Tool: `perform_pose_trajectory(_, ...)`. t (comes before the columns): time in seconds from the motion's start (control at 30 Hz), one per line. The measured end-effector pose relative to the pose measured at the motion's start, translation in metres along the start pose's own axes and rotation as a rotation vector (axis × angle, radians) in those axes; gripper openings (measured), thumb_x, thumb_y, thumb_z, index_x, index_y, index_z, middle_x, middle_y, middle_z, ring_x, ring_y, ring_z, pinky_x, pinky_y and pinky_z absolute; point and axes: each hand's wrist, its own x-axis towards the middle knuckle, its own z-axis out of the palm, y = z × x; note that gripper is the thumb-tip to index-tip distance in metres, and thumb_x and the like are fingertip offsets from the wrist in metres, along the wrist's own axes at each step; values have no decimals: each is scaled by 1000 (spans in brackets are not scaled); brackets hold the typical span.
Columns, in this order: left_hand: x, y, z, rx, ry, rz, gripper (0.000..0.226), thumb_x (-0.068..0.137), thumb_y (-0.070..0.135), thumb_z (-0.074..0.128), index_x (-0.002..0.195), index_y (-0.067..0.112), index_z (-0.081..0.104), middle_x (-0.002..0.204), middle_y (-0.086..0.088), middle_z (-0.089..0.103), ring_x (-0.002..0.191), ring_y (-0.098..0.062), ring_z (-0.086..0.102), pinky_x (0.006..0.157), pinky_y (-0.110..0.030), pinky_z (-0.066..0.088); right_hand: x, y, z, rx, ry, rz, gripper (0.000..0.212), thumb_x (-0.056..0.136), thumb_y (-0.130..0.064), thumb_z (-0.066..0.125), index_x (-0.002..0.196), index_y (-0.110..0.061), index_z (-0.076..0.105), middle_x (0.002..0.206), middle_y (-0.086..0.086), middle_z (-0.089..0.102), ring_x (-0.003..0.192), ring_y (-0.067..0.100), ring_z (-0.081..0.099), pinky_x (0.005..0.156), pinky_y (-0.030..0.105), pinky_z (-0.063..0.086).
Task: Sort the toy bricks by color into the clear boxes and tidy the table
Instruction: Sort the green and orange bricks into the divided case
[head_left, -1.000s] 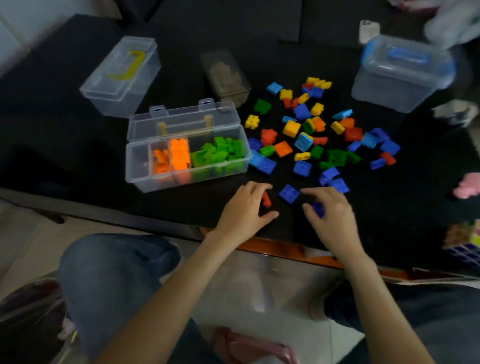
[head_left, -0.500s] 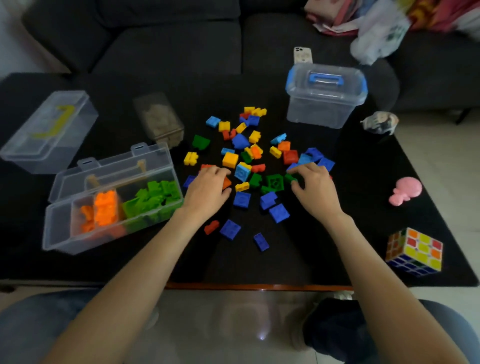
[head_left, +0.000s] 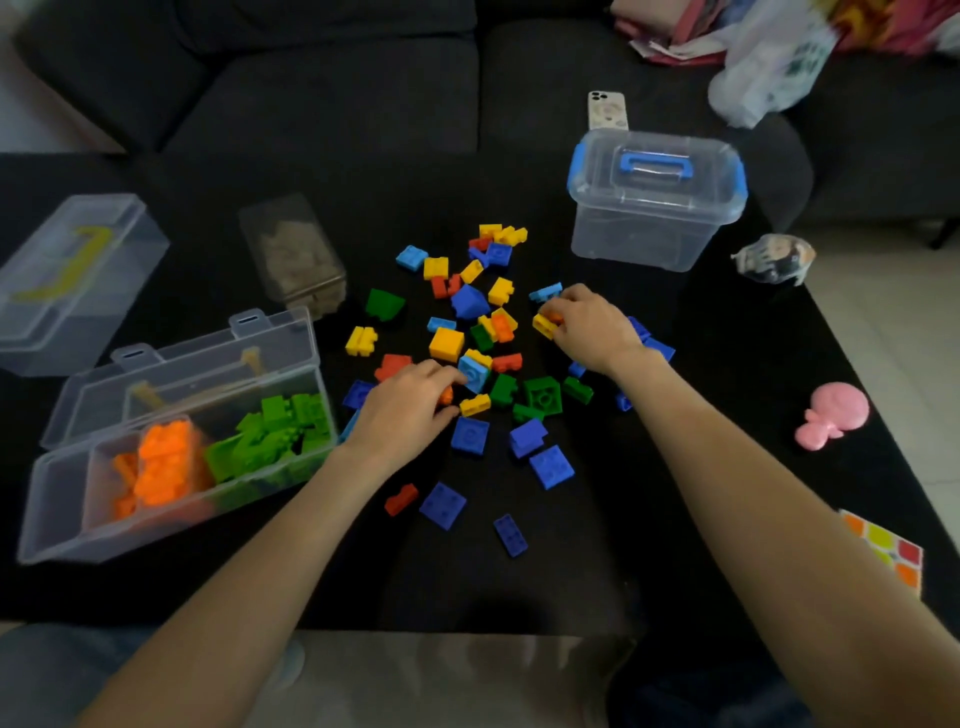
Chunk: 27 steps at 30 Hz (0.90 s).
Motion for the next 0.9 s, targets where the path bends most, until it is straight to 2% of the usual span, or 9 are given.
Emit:
perform_pose_trajectory(0.13,10,1,0,-38,29,-2,34,89,20,61,123,22,55,120,2,58,108,-16,56,84,-31,49,-3,-3,-4,50,7,-25,35,93,-27,54,127,-20,57,135,9,42,114,26,52,93,36,45)
perform_pose_trajectory(0.3,10,-4,4,-84,66,-39,25,88,23,63,112,21,61,110,2,63,100,-15,58,82,-35,50,-5,-13,-4,174,196,-90,25,84,-18,67,108,-16,61,124,6,49,109,23,52,91,34,47)
perform_pose_trajectory(0.37,9,-4,6,-94,81,-44,24,88,23,63,112,21,63,108,2,64,99,-15,58,82,-35,50,0,-25,-5,234,261,-129,21,82,-15,67,102,-16,59,115,5,52,103,21,53,84,31,47)
perform_pose_trajectory(0.43,9,-5,6,-101,88,-54,26,88,23,62,114,21,62,108,1,64,99,-17,59,82,-35,50,8,-40,-1,282,251,-139,21,83,-17,65,102,-15,55,106,3,51,94,19,54,77,28,45)
perform_pose_trajectory(0.57,9,-4,8,-105,92,-63,31,90,21,60,121,21,59,112,-1,64,105,-18,57,84,-36,50,19,-53,13,139,169,-133,28,86,-18,62,112,-15,50,112,9,50,94,25,56,71,29,41)
perform_pose_trajectory(0.7,10,-5,9,-95,69,-55,39,92,17,57,131,19,53,121,-4,62,111,-20,56,90,-36,49,17,-57,14,103,228,-131,25,88,-12,58,112,-16,51,108,10,54,92,26,58,72,32,44)
perform_pose_trajectory(0.83,1,-3,-2,-161,131,-34,37,91,15,58,128,16,56,117,-4,63,107,-21,58,87,-32,47,-7,-55,3,281,381,-23,22,88,-12,60,109,-18,56,106,3,58,89,12,57,78,29,51)
perform_pose_trajectory(0.9,-13,-1,-16,-257,214,-19,33,89,18,62,122,18,59,112,1,64,103,-16,59,85,-28,45,-26,-62,-7,494,427,10,22,87,-15,63,108,-20,57,107,-3,60,88,7,60,77,26,54)
